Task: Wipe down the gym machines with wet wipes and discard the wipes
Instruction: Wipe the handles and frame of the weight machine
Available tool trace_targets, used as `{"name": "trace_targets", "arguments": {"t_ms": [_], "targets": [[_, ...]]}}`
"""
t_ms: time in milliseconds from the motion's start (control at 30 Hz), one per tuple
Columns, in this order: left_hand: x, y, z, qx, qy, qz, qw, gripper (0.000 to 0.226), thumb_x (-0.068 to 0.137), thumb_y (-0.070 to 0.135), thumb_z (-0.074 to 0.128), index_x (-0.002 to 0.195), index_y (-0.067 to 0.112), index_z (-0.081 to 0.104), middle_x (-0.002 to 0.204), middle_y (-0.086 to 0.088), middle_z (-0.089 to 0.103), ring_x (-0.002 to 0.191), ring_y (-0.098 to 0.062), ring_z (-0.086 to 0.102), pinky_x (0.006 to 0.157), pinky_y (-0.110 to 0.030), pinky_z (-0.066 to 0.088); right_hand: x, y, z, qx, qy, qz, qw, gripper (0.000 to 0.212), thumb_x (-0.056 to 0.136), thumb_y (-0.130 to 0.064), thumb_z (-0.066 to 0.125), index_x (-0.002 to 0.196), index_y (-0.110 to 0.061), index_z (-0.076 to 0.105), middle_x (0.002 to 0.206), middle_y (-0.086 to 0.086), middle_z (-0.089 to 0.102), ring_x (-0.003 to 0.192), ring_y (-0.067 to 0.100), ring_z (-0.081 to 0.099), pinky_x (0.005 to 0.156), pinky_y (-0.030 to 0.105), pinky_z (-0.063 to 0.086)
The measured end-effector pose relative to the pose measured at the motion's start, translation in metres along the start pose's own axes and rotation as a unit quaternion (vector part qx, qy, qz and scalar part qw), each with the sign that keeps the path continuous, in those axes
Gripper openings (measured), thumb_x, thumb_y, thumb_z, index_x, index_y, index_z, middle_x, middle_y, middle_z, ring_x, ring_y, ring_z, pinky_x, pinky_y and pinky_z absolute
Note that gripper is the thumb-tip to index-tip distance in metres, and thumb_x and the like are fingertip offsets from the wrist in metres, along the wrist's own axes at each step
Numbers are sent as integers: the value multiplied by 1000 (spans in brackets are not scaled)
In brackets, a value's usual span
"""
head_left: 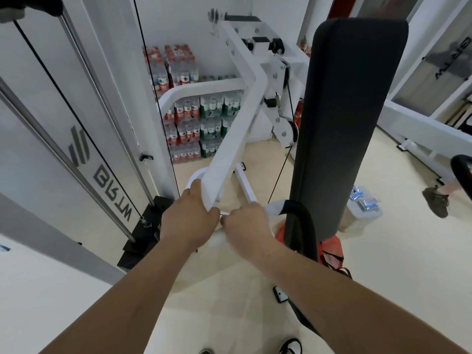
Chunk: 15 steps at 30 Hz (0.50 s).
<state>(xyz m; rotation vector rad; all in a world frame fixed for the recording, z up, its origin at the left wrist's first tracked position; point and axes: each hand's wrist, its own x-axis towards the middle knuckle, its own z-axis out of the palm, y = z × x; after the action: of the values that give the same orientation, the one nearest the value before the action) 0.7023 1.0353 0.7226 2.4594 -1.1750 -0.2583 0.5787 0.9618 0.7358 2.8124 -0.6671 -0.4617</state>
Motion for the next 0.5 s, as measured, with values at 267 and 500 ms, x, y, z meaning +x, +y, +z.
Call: {"name": "trace_targets", "arguments": {"t_ms": [267,500], "targets": [[0,-2,0,-16,-5,6,1000,55,90,46,55,136,25,33,97,3,53,80,-24,58,68,-41,56,-16,89,0,85,-69,122,987,19,90,-21,62,109,-22,62,80,-5,52,84,20,62,74,34,47],[-2,3,0,-3,5,-2,1000,55,91,45,53,137,22,34,95,2,53,77,-25,57,65,-38,53,-7,56,12,48,-19,154,987,9,95,-21,61,104,-22,61,80,-2,45,87,23,58,74,37,36]]}}
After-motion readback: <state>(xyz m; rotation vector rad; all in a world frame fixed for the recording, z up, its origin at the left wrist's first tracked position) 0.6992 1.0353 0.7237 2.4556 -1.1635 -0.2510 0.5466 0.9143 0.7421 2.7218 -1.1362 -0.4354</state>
